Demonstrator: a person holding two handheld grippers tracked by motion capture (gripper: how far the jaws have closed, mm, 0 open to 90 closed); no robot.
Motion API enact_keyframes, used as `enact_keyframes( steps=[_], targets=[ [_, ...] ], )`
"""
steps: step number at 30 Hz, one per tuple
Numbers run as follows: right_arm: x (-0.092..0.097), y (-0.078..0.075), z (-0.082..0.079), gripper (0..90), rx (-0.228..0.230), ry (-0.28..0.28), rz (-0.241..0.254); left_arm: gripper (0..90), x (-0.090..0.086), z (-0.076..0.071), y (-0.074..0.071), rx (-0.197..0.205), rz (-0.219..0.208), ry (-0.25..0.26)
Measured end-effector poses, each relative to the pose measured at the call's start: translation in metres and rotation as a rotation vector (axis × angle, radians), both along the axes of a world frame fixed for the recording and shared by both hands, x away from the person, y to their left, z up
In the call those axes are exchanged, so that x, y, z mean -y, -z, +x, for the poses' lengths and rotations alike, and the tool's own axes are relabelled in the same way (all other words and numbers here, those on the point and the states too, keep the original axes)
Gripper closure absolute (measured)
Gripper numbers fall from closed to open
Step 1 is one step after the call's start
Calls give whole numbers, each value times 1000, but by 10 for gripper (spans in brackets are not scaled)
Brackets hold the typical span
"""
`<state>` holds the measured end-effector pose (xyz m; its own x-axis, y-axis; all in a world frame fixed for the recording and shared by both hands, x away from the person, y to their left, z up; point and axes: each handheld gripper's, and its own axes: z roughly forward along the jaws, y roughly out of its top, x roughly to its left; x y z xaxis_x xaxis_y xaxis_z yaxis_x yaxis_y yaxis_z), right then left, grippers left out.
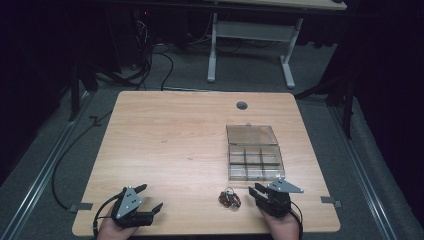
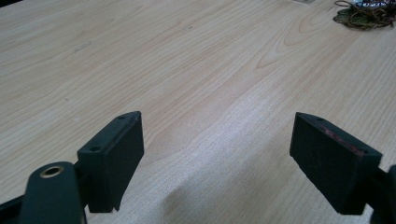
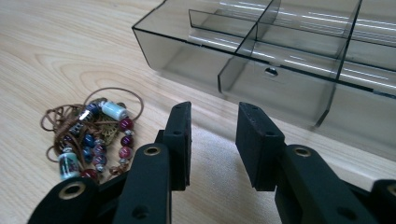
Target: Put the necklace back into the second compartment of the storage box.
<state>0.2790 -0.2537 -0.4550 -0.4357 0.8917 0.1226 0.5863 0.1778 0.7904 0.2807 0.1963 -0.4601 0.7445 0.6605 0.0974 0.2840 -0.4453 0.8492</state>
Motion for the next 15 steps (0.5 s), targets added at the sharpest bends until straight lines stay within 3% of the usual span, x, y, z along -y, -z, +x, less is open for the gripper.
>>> enact_keyframes(
  steps=[10, 15],
  targets=[
    [0, -2, -2, 710, 6, 22, -22, 185, 0, -2, 0, 15, 1, 7],
    [-6, -6, -4, 799, 10, -20, -26, 193, 1, -2, 0, 16, 7, 5]
  ],
)
